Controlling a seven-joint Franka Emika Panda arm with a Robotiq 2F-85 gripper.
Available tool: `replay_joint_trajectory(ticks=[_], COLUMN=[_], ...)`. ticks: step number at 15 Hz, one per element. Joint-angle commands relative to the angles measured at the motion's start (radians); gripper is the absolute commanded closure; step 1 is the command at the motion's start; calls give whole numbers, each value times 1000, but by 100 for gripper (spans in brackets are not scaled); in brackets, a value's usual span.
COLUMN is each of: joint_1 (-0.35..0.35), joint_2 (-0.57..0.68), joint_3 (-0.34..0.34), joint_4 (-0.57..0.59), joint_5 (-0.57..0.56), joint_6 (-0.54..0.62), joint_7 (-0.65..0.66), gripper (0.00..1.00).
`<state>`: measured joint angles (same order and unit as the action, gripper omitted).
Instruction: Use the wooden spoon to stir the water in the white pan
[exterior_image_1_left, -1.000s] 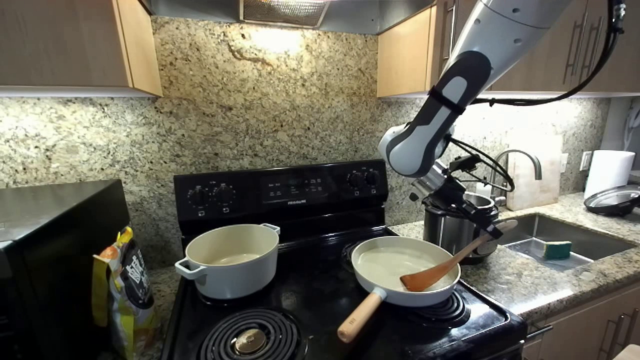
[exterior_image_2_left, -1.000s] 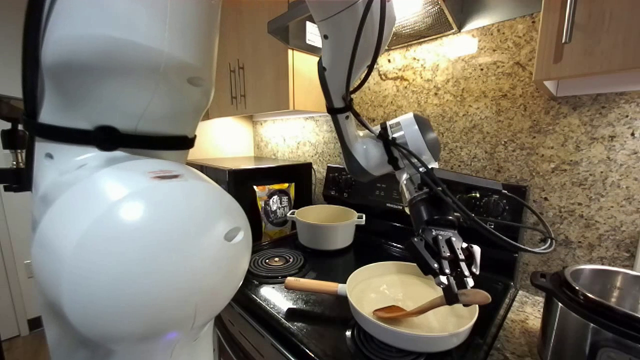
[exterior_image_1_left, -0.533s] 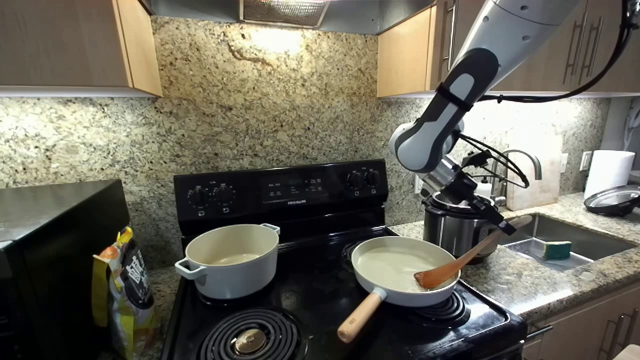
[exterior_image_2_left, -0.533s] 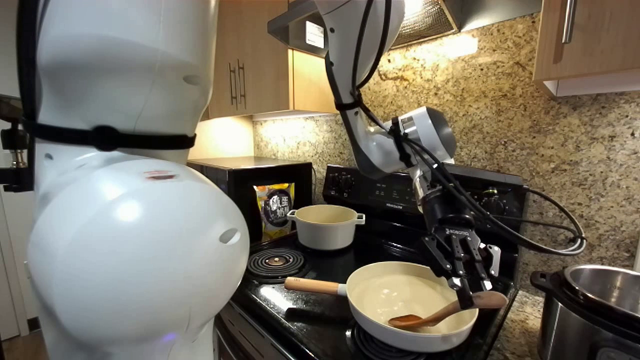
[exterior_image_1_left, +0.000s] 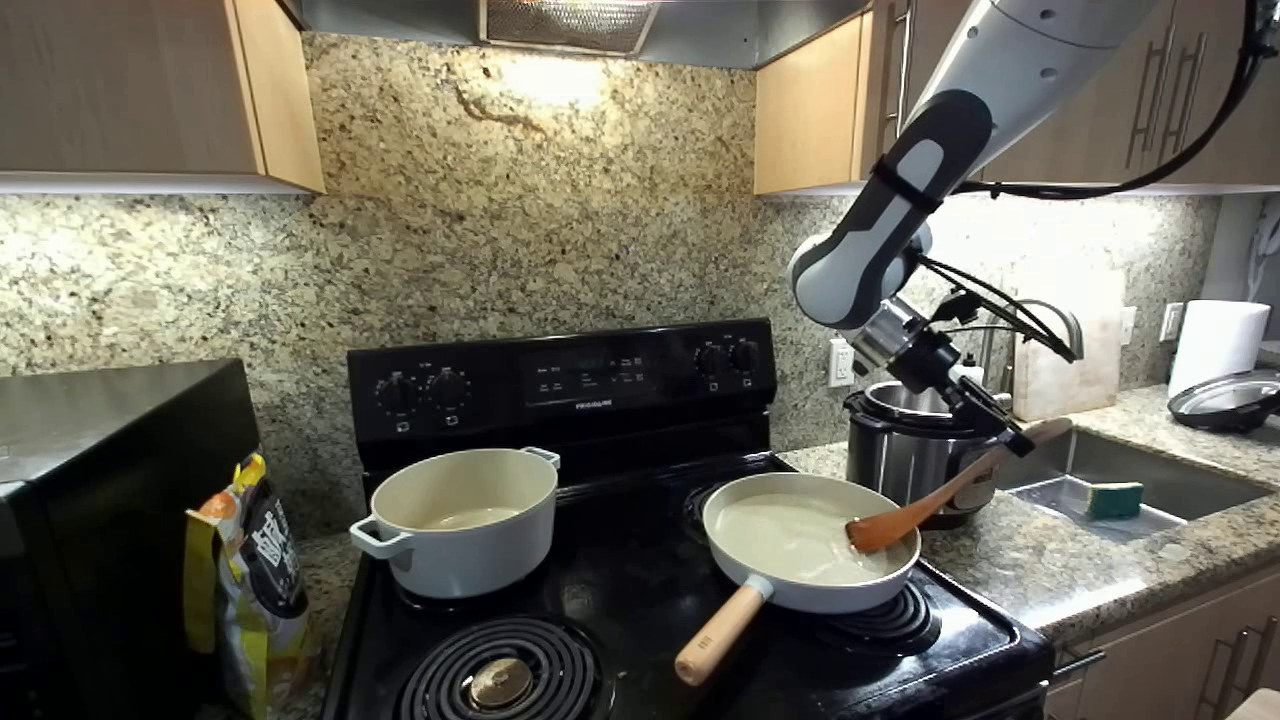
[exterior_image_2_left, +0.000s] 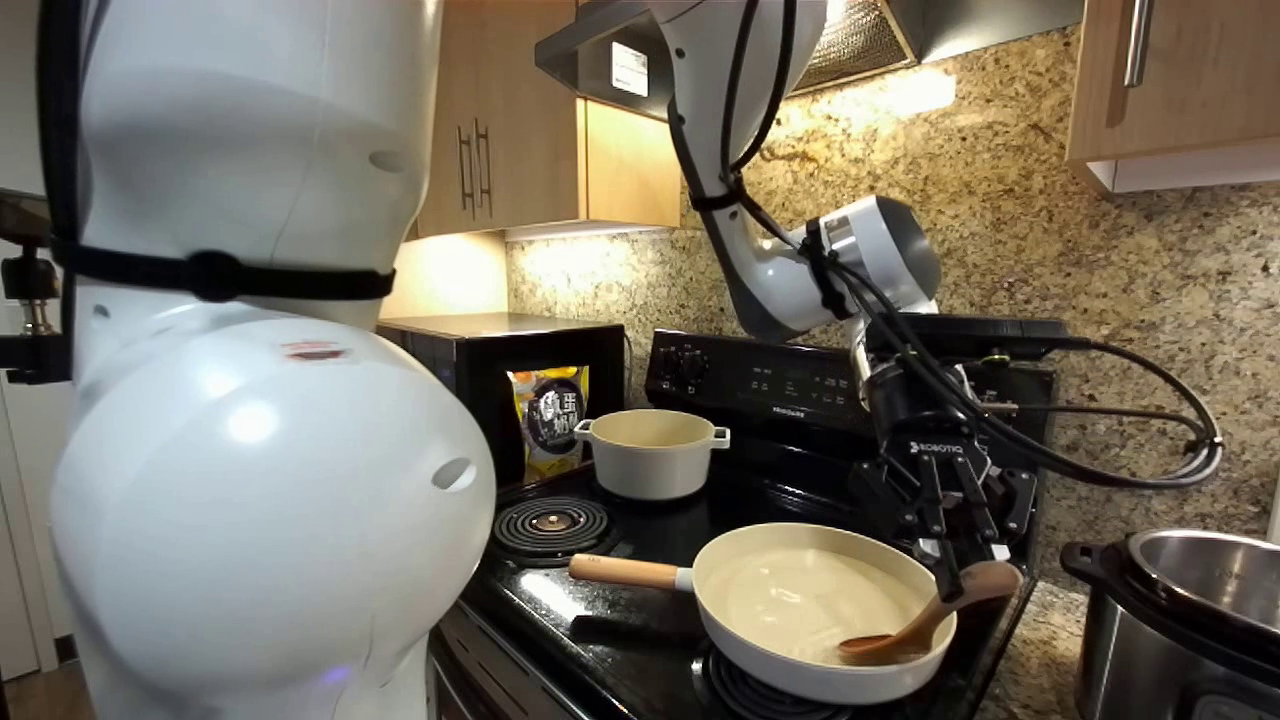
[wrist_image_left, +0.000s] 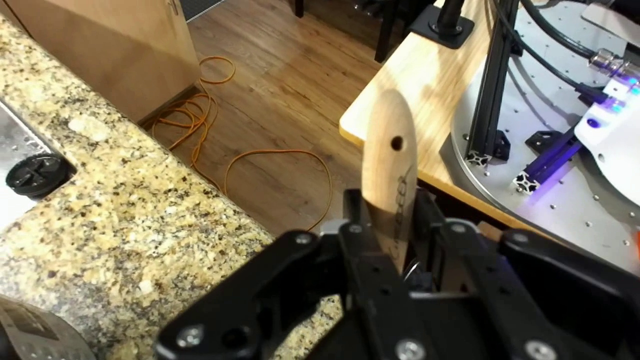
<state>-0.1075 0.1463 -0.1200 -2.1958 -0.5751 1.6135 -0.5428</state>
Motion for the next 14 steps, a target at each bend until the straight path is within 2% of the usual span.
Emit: replay_joint_trajectory(ticks=[1,7,14], joint_1=[-9,18,64], joint_2=[19,88,161], joint_3=[8,33,86], joint_4=[49,132,190], joint_5=[39,45,20], joint_6=[-18,-29,-35], joint_7=[88,185,164], gripper=[93,93,93])
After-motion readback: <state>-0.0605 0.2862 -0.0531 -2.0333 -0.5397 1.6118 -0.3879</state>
